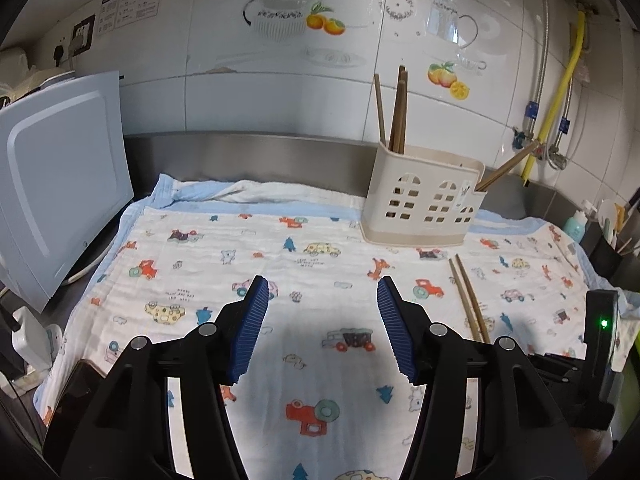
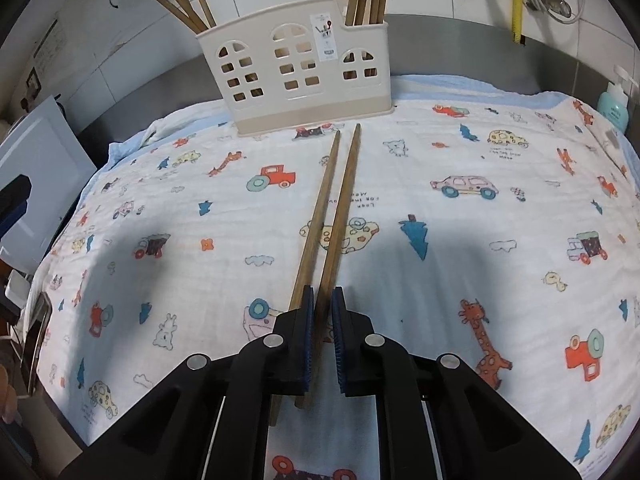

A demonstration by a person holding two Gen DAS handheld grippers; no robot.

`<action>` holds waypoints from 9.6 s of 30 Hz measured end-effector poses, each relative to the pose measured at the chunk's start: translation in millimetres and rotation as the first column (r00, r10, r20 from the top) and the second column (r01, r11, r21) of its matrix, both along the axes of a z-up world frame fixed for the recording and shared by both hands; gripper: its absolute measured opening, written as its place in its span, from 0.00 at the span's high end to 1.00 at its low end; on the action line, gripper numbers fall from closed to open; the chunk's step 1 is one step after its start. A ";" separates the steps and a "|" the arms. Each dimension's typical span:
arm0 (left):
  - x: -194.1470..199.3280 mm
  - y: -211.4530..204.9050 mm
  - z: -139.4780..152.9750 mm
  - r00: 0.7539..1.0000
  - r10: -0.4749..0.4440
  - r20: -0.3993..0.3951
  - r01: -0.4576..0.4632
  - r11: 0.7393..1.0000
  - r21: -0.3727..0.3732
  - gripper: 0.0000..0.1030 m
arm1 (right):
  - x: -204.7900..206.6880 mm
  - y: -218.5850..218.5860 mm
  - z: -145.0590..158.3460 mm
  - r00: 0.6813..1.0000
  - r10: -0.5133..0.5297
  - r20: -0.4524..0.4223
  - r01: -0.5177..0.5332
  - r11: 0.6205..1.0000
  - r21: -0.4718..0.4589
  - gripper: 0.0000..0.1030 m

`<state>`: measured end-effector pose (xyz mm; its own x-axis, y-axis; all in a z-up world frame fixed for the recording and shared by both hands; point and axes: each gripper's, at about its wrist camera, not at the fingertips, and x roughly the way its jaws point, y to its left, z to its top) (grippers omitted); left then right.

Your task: Organize utensils

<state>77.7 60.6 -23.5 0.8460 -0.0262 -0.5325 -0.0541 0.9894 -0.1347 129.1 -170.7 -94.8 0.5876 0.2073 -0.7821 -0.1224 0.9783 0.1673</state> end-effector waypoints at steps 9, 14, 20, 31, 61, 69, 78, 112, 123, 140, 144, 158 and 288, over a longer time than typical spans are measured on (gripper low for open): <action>3.3 0.0 -14.6 0.999 0.004 -0.047 -0.005 1.000 -0.021 0.45 | 1.5 6.5 -3.2 1.000 -0.011 0.023 0.012 0.999 -0.052 0.92; 0.8 -12.6 -18.8 0.998 -0.024 -0.061 0.024 1.000 -0.006 0.45 | -3.3 -0.6 -0.6 0.999 -0.024 0.039 0.025 0.999 -0.033 0.93; -2.2 -39.4 -29.4 0.992 -0.084 -0.097 0.083 0.996 -0.011 0.45 | -11.4 -12.7 7.7 0.997 -0.013 0.070 0.016 0.999 -0.030 0.94; -0.2 -94.7 -52.1 0.961 -0.217 -0.171 0.207 0.976 -0.073 0.45 | -26.6 -48.5 4.1 0.996 -0.022 0.087 0.024 1.000 -0.019 0.94; 45.2 -177.8 -95.8 0.897 -0.314 -0.310 0.304 0.949 -0.082 0.81 | -37.4 -88.1 -6.0 0.997 0.010 0.083 -0.014 0.999 0.043 0.93; 46.1 -182.4 -97.5 0.903 -0.298 -0.309 0.298 0.953 -0.050 0.84 | -39.9 -86.3 -5.9 0.996 0.021 0.091 -0.024 0.999 0.024 0.93; 51.6 -173.1 -92.6 0.903 -0.283 -0.323 0.279 0.958 -0.060 0.94 | -40.8 -86.1 1.2 0.994 0.033 0.106 -0.035 0.999 0.014 0.94; 38.5 -129.7 -52.9 0.865 -0.399 -0.304 0.410 0.912 -0.030 0.94 | -44.7 -69.5 133.6 0.923 0.123 0.364 -0.123 0.992 -0.023 0.94; 36.1 -119.0 -15.2 0.910 -0.382 -0.162 0.383 0.923 -0.026 0.94 | -36.4 -69.7 148.2 0.918 0.135 0.373 -0.147 0.989 0.003 0.94; 62.8 -108.9 50.7 0.914 -0.401 -0.059 0.404 0.914 0.047 0.94 | 22.1 -50.0 241.7 0.872 0.242 0.425 -0.242 0.969 -0.055 0.94; 74.2 -107.6 73.0 0.917 -0.397 -0.029 0.398 0.914 0.075 0.94 | 40.3 -45.4 262.8 0.862 0.252 0.440 -0.234 0.968 -0.095 0.94; 113.8 -110.3 164.8 0.928 -0.329 0.176 0.300 0.938 0.174 0.94 | 94.6 -43.0 278.7 0.880 0.249 0.404 -0.189 0.965 -0.183 0.94; -8.3 -48.9 92.0 0.978 -0.156 0.139 0.145 0.986 0.085 0.05 | -44.5 -55.5 193.2 0.912 0.108 0.397 -0.079 0.993 -0.088 0.09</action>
<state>69.4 11.7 68.5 0.9037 -0.1243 -0.4097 0.1108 0.9922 -0.0566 84.6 -226.2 98.4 0.8351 0.2305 -0.4996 -0.2561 0.9665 0.0178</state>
